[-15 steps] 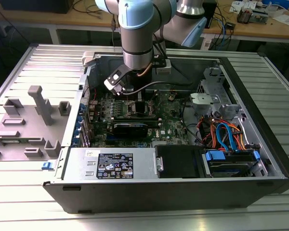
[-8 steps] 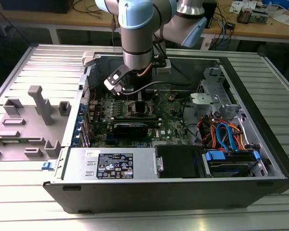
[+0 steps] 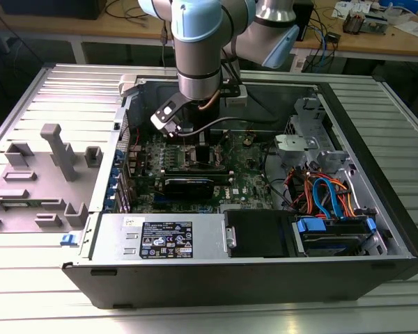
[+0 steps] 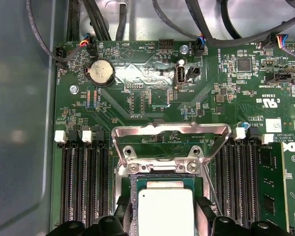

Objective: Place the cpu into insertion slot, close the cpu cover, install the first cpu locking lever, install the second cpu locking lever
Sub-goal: 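Place the cpu into insertion slot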

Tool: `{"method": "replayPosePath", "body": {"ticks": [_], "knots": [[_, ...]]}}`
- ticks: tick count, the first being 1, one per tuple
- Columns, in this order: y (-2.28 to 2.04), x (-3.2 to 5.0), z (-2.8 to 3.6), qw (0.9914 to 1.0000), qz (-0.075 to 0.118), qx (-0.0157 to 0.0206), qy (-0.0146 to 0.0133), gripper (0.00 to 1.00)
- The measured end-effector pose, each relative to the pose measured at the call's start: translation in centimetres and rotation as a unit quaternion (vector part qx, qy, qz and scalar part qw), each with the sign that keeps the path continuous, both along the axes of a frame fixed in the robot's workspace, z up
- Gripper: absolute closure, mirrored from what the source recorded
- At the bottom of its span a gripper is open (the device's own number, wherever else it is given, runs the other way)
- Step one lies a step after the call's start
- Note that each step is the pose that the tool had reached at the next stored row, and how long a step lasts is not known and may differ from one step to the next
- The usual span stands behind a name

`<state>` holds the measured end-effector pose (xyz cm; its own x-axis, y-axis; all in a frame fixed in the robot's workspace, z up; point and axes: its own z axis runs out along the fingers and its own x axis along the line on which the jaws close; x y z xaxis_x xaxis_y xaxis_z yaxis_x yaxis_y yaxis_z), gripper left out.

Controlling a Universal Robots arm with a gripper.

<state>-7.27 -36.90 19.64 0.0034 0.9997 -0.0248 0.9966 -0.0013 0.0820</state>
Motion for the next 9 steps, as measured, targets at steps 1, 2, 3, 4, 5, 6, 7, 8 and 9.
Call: {"method": "replayPosePath", "body": {"ticks": [1, 2, 3, 4, 5, 6, 7, 8, 9], "knots": [[0.00, 0.00, -0.01, 1.00000, 0.000, 0.0004, 0.0000, 0.38], [0.00, 0.00, -0.03, 1.00000, 0.000, 0.0007, 0.0000, 0.38], [-0.01, 0.00, -0.05, 1.00000, 0.000, 0.0007, 0.0000, 0.38], [-0.01, 0.00, -0.05, 1.00000, 0.000, 0.0007, 0.0000, 0.38], [-0.01, 0.00, -0.05, 1.00000, 0.000, 0.0007, 0.0000, 0.38], [-0.01, 0.00, -0.04, 1.00000, 0.000, 0.0004, 0.0001, 0.38], [-0.01, 0.00, -0.05, 1.00000, 0.000, 0.0006, 0.0001, 0.40], [0.00, 0.00, -0.06, 1.00000, 0.000, 0.0008, 0.0000, 0.43], [0.00, 0.00, -0.07, 1.00000, 0.000, 0.0008, 0.0000, 0.43]]}}
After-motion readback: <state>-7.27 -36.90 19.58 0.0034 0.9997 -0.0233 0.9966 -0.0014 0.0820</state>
